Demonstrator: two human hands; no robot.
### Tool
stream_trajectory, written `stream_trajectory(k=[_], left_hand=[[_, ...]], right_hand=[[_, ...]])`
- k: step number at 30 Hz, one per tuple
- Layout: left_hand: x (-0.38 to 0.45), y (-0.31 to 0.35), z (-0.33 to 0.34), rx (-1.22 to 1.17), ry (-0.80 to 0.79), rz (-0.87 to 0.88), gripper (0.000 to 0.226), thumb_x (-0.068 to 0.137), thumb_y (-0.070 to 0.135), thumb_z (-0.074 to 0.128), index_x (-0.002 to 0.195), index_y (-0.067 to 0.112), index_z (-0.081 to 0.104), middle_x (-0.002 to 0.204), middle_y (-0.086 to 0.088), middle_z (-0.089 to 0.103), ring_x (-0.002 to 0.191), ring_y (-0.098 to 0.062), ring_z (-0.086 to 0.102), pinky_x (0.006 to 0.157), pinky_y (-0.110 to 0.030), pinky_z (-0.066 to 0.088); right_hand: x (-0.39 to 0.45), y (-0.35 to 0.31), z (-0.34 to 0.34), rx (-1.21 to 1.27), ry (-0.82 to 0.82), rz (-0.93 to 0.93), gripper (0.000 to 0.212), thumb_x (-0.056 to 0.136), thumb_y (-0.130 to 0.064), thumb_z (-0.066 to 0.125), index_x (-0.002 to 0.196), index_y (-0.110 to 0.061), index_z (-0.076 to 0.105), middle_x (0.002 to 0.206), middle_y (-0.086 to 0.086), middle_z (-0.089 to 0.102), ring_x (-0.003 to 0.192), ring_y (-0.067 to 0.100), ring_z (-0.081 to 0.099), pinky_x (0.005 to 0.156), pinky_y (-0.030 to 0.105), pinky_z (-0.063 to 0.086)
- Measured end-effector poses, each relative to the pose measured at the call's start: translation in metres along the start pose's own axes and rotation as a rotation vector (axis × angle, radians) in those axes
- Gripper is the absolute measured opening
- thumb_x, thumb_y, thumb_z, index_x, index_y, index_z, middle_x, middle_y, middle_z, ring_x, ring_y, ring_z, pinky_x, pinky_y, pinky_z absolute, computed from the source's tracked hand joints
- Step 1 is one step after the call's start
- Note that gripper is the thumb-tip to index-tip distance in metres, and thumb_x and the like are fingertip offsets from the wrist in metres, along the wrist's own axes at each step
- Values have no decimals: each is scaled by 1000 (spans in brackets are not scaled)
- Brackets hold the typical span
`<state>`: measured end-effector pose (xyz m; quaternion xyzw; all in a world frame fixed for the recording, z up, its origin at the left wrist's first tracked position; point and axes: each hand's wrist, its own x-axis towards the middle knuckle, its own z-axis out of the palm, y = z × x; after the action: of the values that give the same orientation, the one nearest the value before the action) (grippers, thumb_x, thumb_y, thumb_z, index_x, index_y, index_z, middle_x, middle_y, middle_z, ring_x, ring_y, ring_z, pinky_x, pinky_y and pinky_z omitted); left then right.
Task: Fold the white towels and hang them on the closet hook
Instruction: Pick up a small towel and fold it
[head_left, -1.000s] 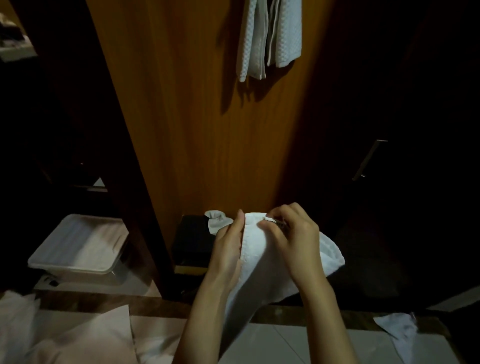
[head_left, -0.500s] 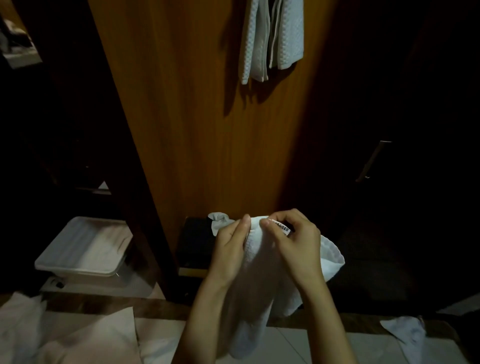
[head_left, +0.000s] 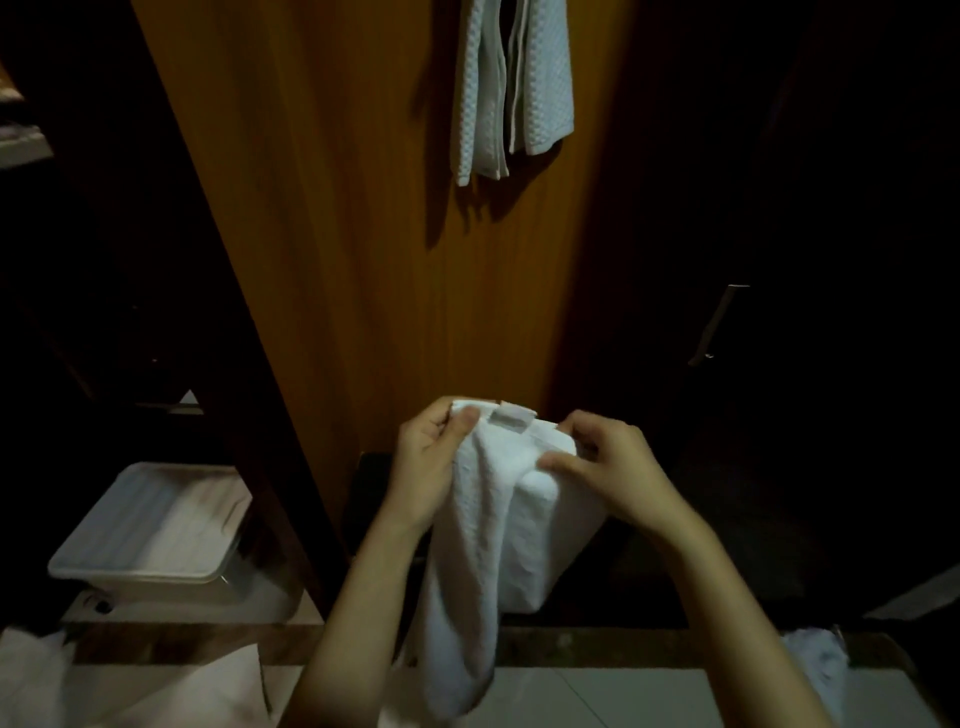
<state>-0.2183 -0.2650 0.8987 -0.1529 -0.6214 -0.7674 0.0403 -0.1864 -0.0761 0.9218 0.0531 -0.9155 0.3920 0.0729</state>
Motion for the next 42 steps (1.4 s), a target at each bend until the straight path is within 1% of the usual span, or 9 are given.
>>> stream_trajectory(k=[5,12,16,20,23,27,31,36,42], left_hand=[[26,3,-24,65,-32,15,15,90,8,54,88,13,68,80,7,72,76,-3,64,68,-14,49],[57,12,-44,236,-140,55,22,88,4,59,88,22,72,87,12,73,83,0,66,70,-11,48],[75,21,-51,365,-125,42,26,89,7,59,84,30,70,81,14,72,79,1,66,68,-14,48],[87,38,-63,342,-18,149,24,91,9,57,83,29,68,72,19,69,66,8,61,59,-7,44],[91,42,-63,371,-40,52,17,93,10,54,85,19,67,59,11,61,43,2,49,40,-12,38],[94,50,-65,347,-194,-12,13,90,3,55,92,11,65,73,-2,67,53,-5,64,47,-17,51],[101,64,-71,482,-344,-63,25,85,3,64,102,21,63,79,5,74,59,-12,68,43,-21,52],[123,74,-68,530,-219,-6,33,87,-5,58,116,9,57,79,-7,71,63,-12,69,47,-25,56],[132,70,-48,540,-165,-11,26,89,-3,56,114,1,58,85,-17,52,81,-28,54,57,-23,58]], right_hand=[[22,23,-25,-371,-183,37,25,81,-37,70,83,-11,68,75,0,62,70,14,57,61,28,42],[55,13,-42,-741,97,-110,25,87,-29,61,108,-17,54,94,3,69,88,25,64,70,31,43],[69,-5,-51,-903,82,-168,18,90,-31,56,95,-19,69,95,1,66,94,23,59,71,28,30],[73,-23,-60,-812,330,-270,8,85,-20,61,87,-13,64,89,5,53,88,26,49,65,32,37],[79,-34,-63,-768,202,-229,5,92,-17,48,95,-15,51,89,6,60,84,28,57,61,33,37],[89,-35,-80,-475,-2,-110,4,94,-16,49,97,-15,47,84,4,57,78,27,58,57,33,39],[82,-43,-96,-377,-210,-278,31,90,-10,56,118,-19,48,100,16,64,80,27,63,73,43,51],[60,-73,-84,-618,-362,-610,46,86,-8,55,124,-33,59,76,-7,67,57,-6,52,56,13,37],[65,-104,-69,-604,-651,-391,46,80,-12,67,124,-16,56,87,-9,60,75,4,59,69,15,45]])
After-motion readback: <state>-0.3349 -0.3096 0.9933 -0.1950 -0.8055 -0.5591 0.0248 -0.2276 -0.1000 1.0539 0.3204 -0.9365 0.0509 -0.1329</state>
